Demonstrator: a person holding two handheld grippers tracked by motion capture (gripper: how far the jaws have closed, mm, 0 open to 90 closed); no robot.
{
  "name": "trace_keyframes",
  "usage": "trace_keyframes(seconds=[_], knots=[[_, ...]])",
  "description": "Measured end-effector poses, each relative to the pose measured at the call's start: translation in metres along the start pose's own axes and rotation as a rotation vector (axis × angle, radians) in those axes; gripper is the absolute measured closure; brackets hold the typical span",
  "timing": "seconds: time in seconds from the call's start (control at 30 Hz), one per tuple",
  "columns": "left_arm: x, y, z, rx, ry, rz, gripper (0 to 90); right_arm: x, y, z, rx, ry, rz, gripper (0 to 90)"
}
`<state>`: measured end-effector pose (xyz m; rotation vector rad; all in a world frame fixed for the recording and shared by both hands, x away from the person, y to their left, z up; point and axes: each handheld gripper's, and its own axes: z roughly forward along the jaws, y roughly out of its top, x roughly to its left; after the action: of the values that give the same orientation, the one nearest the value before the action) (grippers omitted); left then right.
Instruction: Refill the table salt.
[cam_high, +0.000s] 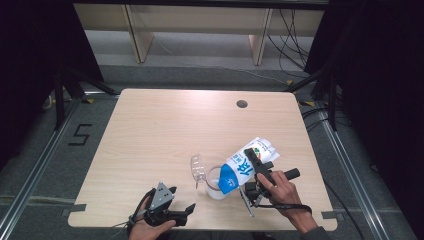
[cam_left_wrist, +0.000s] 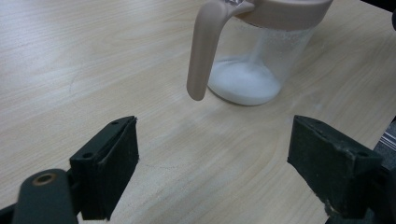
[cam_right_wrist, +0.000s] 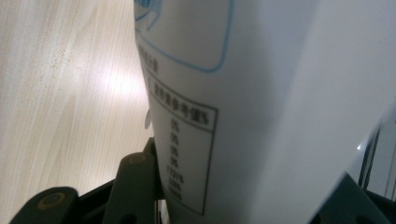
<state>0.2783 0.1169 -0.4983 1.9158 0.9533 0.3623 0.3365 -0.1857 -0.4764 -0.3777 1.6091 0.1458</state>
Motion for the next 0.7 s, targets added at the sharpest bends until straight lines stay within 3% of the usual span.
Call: trace_keyframes(seconds=[0.07, 0.13, 0.23, 0.37, 0.43, 0.7], knots=[[0.0, 0.0, -0.0001, 0.0, 0.0, 0.0, 15.6, -0.0001, 0.0002, -0.0002, 0.0, 0.0, 0.0, 56.7], [0.0, 0.0, -0.0001, 0.0, 0.0, 0.0, 15.6, -0.0042, 0.001, 0.0007, -0.017, -0.009, -0.058, 56.8], [0.0, 0.0, 0.0, 0.0, 0.0, 0.0, 15.6, -0.0009, 0.0003, -0.0001, 0.0, 0.001, -0.017, 56.9], [0.0, 0.0, 0.0001, -0.001, 0.0, -0.001, 15.6, -0.0032, 0.0003, 0.0004, -0.014, -0.011, -0.043, 56.9], [0.0, 0.0, 0.0001, -0.001, 0.0, -0.001, 15.6, -0.0011, 0.0, 0.0001, -0.004, -0.006, -0.021, 56.9], [-0.0003, 0.0, -0.0002, 0.001, 0.01, -0.001, 15.6, -0.0031, 0.0001, -0.0007, 0.01, 0.013, -0.049, 57.3]])
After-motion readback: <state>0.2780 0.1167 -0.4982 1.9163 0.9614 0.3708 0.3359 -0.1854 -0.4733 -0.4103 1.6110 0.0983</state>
